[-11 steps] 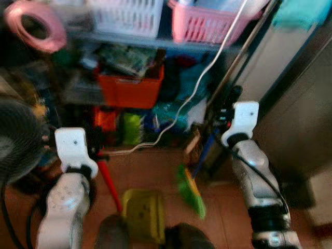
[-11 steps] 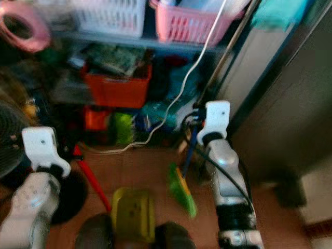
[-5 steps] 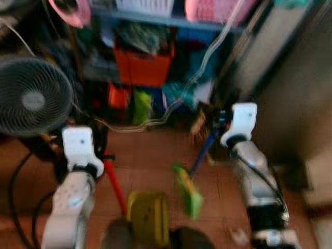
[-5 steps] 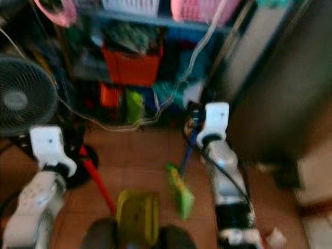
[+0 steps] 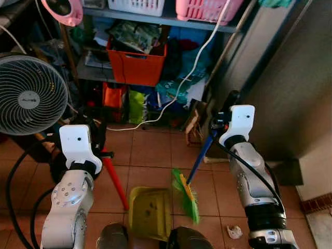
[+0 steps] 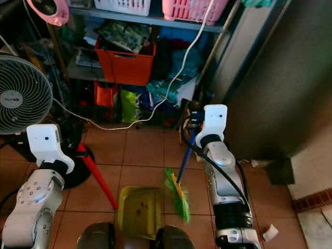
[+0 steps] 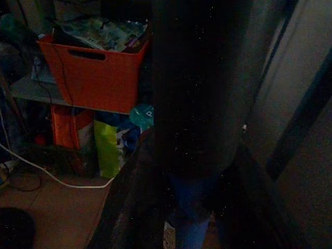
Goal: Sweep floor
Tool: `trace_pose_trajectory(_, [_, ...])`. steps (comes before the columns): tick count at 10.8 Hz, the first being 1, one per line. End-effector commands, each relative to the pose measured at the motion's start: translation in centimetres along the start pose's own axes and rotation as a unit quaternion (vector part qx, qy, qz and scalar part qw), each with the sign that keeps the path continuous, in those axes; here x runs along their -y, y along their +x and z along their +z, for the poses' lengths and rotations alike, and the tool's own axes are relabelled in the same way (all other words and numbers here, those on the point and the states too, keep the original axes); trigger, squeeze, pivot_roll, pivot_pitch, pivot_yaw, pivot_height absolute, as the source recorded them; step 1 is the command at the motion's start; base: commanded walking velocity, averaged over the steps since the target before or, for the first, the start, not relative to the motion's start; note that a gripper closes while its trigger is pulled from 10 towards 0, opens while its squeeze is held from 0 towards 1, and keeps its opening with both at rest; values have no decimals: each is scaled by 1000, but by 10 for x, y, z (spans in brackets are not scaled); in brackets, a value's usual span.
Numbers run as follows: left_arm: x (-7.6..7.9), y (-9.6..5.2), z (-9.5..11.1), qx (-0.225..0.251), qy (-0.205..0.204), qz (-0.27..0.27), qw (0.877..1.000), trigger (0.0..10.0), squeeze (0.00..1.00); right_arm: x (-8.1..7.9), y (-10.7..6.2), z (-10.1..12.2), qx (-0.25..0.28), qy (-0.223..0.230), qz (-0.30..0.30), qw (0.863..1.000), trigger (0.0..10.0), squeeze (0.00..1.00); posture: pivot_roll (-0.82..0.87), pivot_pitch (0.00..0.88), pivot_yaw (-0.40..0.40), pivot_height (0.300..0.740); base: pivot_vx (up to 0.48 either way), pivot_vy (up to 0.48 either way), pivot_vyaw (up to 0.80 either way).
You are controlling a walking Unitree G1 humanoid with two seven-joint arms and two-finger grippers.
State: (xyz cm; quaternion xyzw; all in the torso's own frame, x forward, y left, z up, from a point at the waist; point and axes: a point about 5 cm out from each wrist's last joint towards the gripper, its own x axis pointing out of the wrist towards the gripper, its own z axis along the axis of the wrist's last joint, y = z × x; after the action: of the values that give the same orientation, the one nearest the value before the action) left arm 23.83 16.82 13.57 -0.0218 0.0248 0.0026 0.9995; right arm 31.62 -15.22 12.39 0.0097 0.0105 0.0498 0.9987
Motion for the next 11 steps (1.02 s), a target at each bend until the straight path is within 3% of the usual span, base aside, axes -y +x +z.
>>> trace_pose_trajectory(1, [4,1,7,19,-2,-12,1000,10000,0,4,1,-1,-5,2,-8,1000,10000,0,82,112,-123,740,0,480,-750])
trace_pose_trajectory(4, [5,2,7,20,0,-14,1000,10000,0,2,2,-2,-3,3,-6,1000,10000,0,85,105,-121,740,0,466,-800])
trace_pose_trajectory(6, [5,3,7,20,2,-15,1000,10000,0,1,2,-2,-2,4,-5,1000,10000,0,87,98,-119,740,0,324,-297])
trace_pose_trajectory(8, [5,5,10,26,0,-12,1000,10000,0,0,4,-1,0,4,-6,1000,10000,0,86,107,-118,740,0,0,0])
trace_pose_trajectory(11, [8,5,17,48,-35,-28,998,10000,0,4,2,-2,-2,2,-16,1000,10000,0,80,114,-113,740,0,0,-800])
